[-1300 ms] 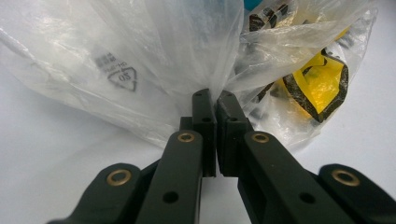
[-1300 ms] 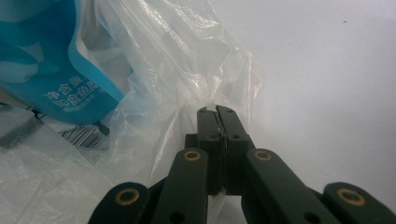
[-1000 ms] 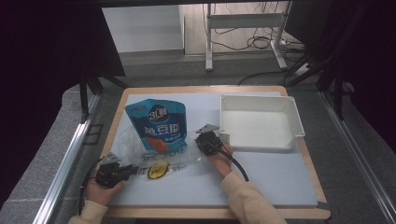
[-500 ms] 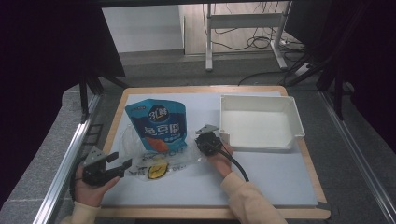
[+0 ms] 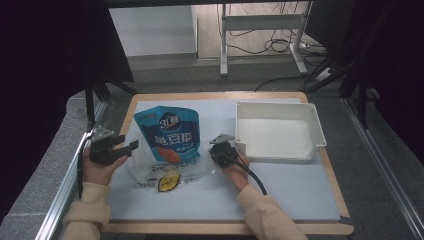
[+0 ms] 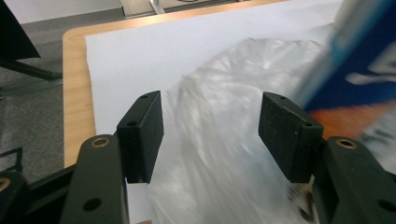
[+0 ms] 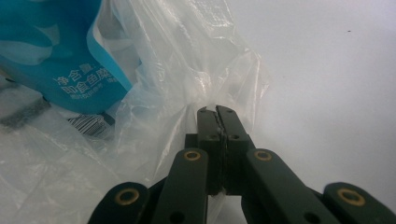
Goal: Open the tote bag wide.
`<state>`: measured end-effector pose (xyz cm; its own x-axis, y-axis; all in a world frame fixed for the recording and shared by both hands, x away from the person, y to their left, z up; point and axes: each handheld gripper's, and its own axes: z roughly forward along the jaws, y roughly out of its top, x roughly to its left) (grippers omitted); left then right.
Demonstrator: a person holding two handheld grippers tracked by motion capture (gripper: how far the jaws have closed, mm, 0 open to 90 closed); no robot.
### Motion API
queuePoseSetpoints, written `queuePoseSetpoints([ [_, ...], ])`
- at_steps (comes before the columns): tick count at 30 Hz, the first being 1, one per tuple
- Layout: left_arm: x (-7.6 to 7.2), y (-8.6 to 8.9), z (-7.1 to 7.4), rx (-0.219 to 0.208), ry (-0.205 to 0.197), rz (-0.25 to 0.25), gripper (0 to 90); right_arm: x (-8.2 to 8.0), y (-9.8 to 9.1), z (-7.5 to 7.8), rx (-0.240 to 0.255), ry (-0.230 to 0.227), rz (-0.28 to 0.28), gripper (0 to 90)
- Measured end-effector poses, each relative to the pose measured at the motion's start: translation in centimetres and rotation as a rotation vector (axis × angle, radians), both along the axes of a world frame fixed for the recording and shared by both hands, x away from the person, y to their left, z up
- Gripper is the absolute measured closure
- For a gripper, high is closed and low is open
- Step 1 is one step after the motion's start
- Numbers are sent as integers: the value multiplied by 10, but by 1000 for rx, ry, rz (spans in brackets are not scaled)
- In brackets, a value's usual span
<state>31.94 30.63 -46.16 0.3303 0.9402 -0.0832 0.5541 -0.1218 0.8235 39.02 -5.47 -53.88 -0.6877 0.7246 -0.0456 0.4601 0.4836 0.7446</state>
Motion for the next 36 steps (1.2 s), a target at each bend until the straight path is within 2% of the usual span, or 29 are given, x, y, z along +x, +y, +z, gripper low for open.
queuePoseSetpoints([
  [8, 28, 8, -12, -33, 58, -6, 412, -1, 0, 0, -2, -7, 2, 886],
  [10, 34, 8, -15, -46, 74, -18, 415, -1, 0, 0, -3, -8, 2, 886],
  [13, 44, 8, -21, -70, 123, -56, 448, -1, 1, 0, -6, -12, 3, 886],
  [15, 48, 7, -25, -76, 145, -84, 531, -1, 1, -1, -7, -14, 3, 886],
  [18, 50, 5, -30, -73, 164, -126, 740, -2, 1, -1, -10, -19, 4, 886],
  [21, 46, 5, -31, -63, 146, -123, 855, -2, 1, -1, -12, -23, 5, 886],
  [25, 40, 6, -28, -48, 115, -101, 874, -3, 1, -1, -13, -25, 4, 886],
  [27, 36, 7, -27, -66, 99, -93, 879, -3, 1, -1, -14, -26, 5, 886],
  [28, 34, 8, -27, -69, 98, -92, 881, -4, 1, -1, -15, -27, 5, 886],
  [29, 32, 9, -28, -52, 96, -83, 882, -4, 1, -1, -14, -27, 4, 886],
  [32, 29, 12, -31, -66, 90, -72, 885, -4, 0, -1, -12, -24, 7, 886],
  [36, 26, 15, -36, -57, 96, -56, 887, -3, -1, 0, -9, -18, 8, 886],
])
